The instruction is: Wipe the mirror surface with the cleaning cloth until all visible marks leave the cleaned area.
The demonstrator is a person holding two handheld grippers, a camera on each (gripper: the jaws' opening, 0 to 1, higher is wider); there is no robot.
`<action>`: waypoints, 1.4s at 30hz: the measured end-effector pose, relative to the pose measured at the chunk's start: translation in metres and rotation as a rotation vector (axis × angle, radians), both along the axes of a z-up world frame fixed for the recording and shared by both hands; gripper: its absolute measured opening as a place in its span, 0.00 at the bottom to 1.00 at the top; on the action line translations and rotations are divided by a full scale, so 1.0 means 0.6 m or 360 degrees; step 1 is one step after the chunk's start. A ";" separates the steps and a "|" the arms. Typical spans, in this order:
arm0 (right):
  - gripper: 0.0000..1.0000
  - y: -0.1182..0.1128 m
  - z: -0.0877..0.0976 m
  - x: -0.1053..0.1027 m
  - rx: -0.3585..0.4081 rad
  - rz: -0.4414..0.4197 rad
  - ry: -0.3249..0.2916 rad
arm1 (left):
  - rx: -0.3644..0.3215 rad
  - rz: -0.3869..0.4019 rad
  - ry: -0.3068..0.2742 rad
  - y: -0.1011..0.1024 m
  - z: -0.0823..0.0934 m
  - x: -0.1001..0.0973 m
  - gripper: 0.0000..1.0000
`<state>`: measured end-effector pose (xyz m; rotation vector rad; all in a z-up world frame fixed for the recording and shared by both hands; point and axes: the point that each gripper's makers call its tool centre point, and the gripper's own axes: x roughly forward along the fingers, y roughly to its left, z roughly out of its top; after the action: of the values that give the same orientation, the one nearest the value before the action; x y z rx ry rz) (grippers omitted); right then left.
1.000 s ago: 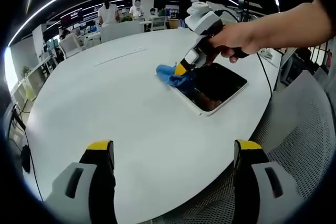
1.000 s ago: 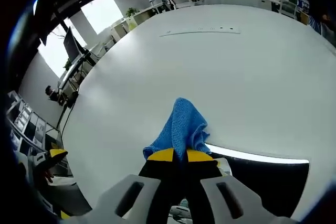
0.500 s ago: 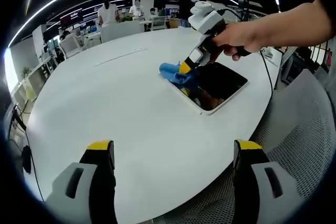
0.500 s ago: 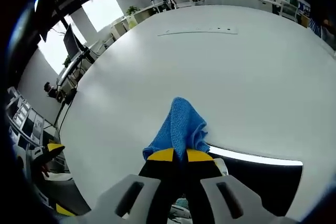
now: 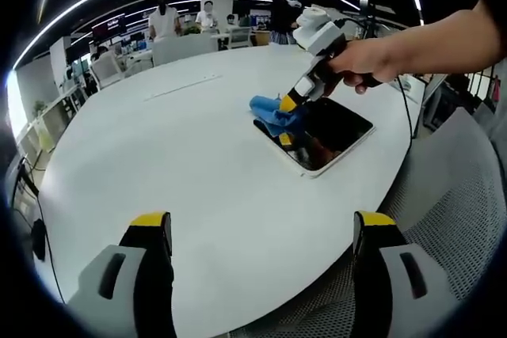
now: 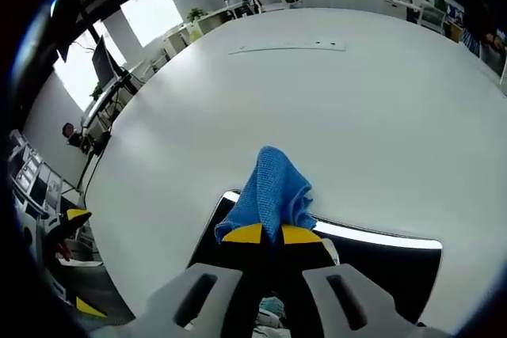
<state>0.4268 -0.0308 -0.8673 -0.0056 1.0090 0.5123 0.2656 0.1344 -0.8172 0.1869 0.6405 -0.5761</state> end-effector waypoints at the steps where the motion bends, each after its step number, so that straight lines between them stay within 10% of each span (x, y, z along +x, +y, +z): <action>1: 0.01 -0.003 0.000 0.000 -0.0006 0.0001 -0.0002 | -0.0005 -0.0001 0.0001 -0.001 0.000 0.000 0.95; 42: 0.00 -0.044 -0.001 -0.026 -0.0104 -0.0046 -0.0055 | 0.0034 -0.0024 -0.0004 -0.001 -0.002 -0.002 0.94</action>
<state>0.4112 -0.0573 -0.8679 -0.0575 0.9905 0.4511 0.2642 0.1338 -0.8184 0.2127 0.6437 -0.5837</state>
